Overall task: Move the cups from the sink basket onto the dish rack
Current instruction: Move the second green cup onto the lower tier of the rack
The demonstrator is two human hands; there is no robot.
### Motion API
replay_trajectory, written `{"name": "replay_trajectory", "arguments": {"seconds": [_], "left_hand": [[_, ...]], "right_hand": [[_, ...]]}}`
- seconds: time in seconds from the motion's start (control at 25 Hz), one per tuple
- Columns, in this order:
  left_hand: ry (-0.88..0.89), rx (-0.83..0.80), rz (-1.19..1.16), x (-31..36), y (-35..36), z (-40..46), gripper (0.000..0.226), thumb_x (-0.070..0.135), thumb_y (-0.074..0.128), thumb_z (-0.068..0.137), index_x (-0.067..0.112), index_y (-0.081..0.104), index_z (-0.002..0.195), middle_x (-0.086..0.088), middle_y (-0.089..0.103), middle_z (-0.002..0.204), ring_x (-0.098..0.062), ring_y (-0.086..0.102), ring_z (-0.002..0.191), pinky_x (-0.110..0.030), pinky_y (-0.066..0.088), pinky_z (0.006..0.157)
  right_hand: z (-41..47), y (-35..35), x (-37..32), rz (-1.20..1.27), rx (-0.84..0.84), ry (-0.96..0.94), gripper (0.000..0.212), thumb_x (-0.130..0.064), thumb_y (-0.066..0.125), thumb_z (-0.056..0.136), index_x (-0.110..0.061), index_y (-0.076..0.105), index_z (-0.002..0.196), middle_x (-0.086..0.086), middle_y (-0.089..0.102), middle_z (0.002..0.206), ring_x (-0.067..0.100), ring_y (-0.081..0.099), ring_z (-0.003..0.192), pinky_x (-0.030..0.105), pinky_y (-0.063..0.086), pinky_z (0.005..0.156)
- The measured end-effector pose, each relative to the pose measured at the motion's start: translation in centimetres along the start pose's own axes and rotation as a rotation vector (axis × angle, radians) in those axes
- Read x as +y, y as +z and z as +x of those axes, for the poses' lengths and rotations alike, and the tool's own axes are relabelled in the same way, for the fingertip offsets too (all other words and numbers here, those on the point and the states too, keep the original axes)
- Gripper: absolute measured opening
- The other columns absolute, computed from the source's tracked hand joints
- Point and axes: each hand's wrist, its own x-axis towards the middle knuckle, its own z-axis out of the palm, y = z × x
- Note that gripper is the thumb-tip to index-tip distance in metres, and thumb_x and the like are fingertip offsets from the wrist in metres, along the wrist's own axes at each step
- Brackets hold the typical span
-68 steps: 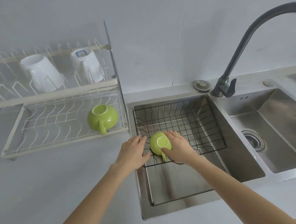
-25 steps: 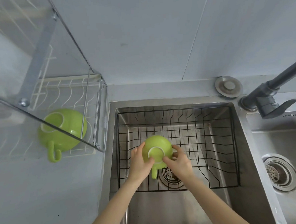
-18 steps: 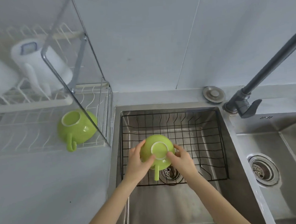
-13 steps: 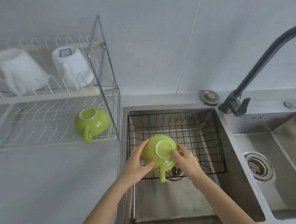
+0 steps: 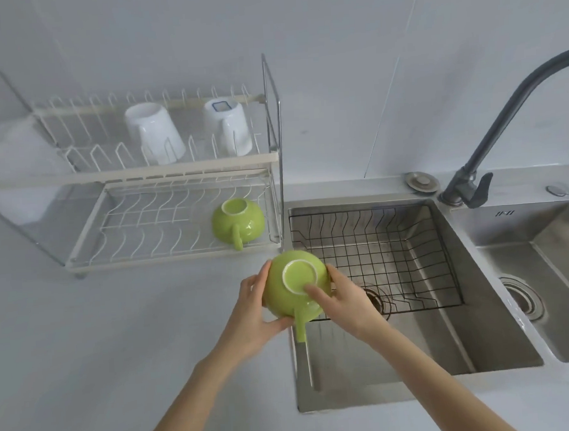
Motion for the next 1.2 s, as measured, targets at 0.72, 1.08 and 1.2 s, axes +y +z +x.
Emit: {"name": "replay_trajectory", "arguments": {"seconds": [0.72, 1.08, 1.2], "left_hand": [[-0.044, 0.119, 0.108, -7.9, -16.7, 2.1, 0.095, 0.023, 0.078, 0.068, 0.017, 0.019, 0.143, -0.005, 0.034, 0.143, -0.016, 0.051, 0.090, -0.005, 0.039, 0.069], [-0.115, 0.060, 0.132, -10.1, -21.3, 7.4, 0.089, 0.020, 0.077, 0.069, 0.014, 0.025, 0.141, -0.005, 0.042, 0.142, -0.014, 0.046, 0.095, -0.019, 0.034, 0.079], [-0.142, 0.035, 0.122, -10.8, -21.8, 8.6, 0.085, 0.017, 0.076, 0.070, 0.013, 0.027, 0.139, -0.007, 0.045, 0.139, -0.014, 0.044, 0.096, -0.021, 0.036, 0.079]], "right_hand": [[6.4, 11.1, -14.0, -0.069, -0.060, -0.169, 0.072, -0.035, 0.059, 0.087, -0.013, 0.022, 0.145, 0.009, 0.046, 0.142, 0.026, 0.043, 0.130, 0.032, 0.038, 0.101], [13.2, 13.6, -17.9, -0.146, -0.151, -0.088, 0.071, -0.036, 0.054, 0.090, -0.009, 0.019, 0.145, 0.013, 0.045, 0.141, 0.028, 0.042, 0.130, 0.030, 0.037, 0.100], [14.9, 14.2, -18.1, -0.185, -0.181, -0.072, 0.073, -0.037, 0.054, 0.090, -0.008, 0.017, 0.145, 0.014, 0.042, 0.143, 0.029, 0.039, 0.133, 0.031, 0.035, 0.104]]}}
